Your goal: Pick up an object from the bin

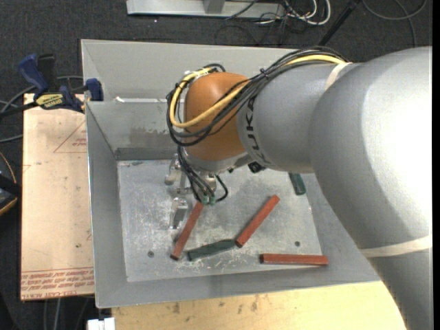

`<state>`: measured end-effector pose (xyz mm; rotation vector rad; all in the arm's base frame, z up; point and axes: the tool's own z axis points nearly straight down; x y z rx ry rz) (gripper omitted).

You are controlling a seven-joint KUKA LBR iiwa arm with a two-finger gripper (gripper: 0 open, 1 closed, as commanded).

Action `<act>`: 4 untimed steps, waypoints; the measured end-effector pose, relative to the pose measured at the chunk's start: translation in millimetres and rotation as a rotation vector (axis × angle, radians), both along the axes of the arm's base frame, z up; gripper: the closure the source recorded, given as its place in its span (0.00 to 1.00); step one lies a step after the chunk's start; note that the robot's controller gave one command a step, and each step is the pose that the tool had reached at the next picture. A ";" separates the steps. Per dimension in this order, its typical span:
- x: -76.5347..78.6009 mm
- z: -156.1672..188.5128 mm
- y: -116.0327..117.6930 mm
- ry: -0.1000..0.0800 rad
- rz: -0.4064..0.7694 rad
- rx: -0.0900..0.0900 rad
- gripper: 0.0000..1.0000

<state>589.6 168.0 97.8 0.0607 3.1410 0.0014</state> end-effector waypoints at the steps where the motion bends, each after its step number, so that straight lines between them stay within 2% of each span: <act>1: -49.0 -14.9 -53.0 -0.018 -0.114 0.020 1.00; 2: -49.0 -15.0 -53.0 -0.018 -0.114 0.020 1.00; 3: -57.6 64.5 -71.8 -0.003 -0.198 0.001 0.00; 4: -58.3 63.6 -71.8 -0.001 -0.199 0.000 0.00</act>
Offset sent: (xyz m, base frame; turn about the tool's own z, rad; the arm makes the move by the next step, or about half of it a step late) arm 0.0000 0.0000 0.0000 0.0000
